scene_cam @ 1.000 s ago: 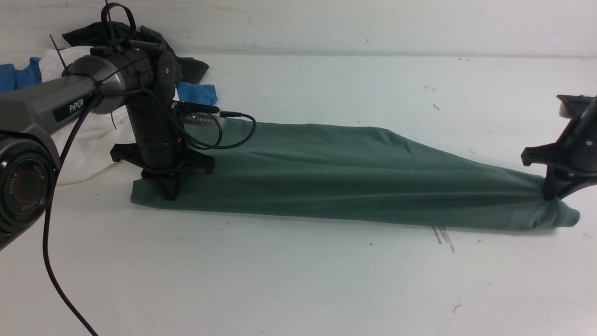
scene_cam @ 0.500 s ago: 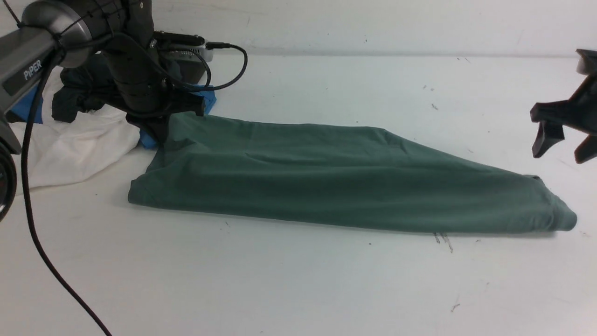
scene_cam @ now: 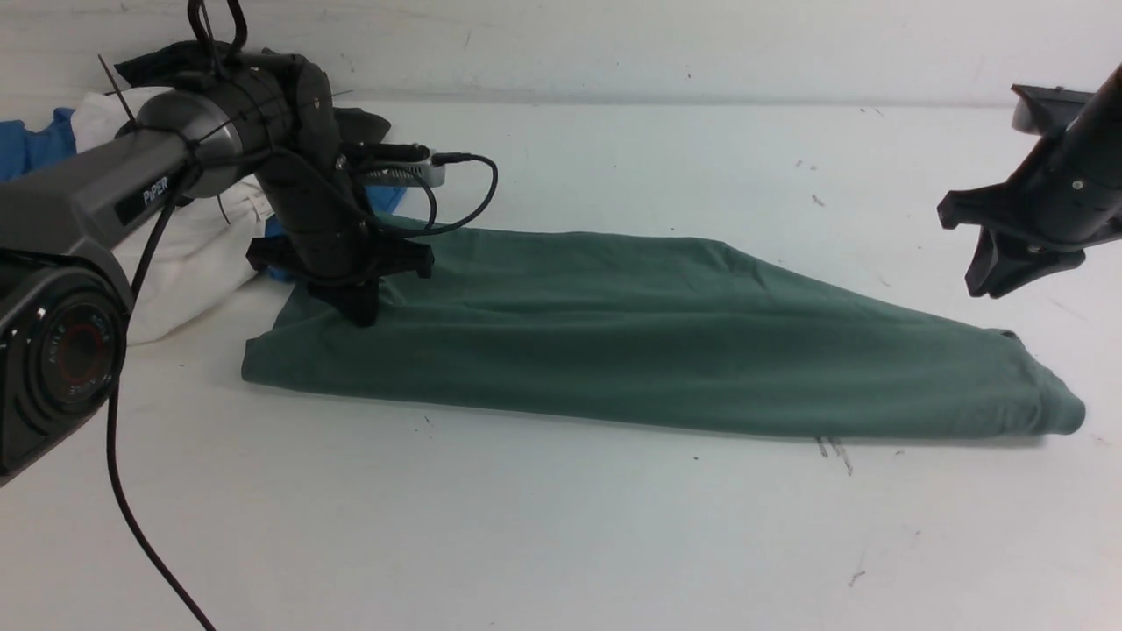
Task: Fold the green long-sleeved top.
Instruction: Use the right arm to clamp the right edge of the fabric
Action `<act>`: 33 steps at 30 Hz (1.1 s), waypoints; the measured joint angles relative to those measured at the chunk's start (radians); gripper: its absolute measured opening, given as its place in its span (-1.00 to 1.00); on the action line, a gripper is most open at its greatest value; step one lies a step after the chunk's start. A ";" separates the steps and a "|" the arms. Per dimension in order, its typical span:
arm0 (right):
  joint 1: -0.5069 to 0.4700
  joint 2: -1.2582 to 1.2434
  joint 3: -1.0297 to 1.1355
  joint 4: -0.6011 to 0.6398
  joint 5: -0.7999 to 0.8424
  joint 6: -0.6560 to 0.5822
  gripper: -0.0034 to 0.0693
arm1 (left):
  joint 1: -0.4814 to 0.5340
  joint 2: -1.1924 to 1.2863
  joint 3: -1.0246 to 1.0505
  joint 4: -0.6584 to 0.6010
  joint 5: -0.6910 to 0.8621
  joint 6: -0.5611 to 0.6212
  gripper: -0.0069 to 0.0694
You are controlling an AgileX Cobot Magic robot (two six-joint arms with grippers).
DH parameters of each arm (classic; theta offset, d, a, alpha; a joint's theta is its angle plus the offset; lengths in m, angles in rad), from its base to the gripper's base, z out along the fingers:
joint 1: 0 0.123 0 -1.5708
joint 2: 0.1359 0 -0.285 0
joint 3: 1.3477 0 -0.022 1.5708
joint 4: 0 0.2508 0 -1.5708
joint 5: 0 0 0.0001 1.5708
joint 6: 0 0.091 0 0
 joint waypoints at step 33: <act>0.006 0.000 0.000 0.036 0.001 -0.029 -0.86 | 0.101 0.047 -0.104 -0.018 -0.061 0.033 -0.12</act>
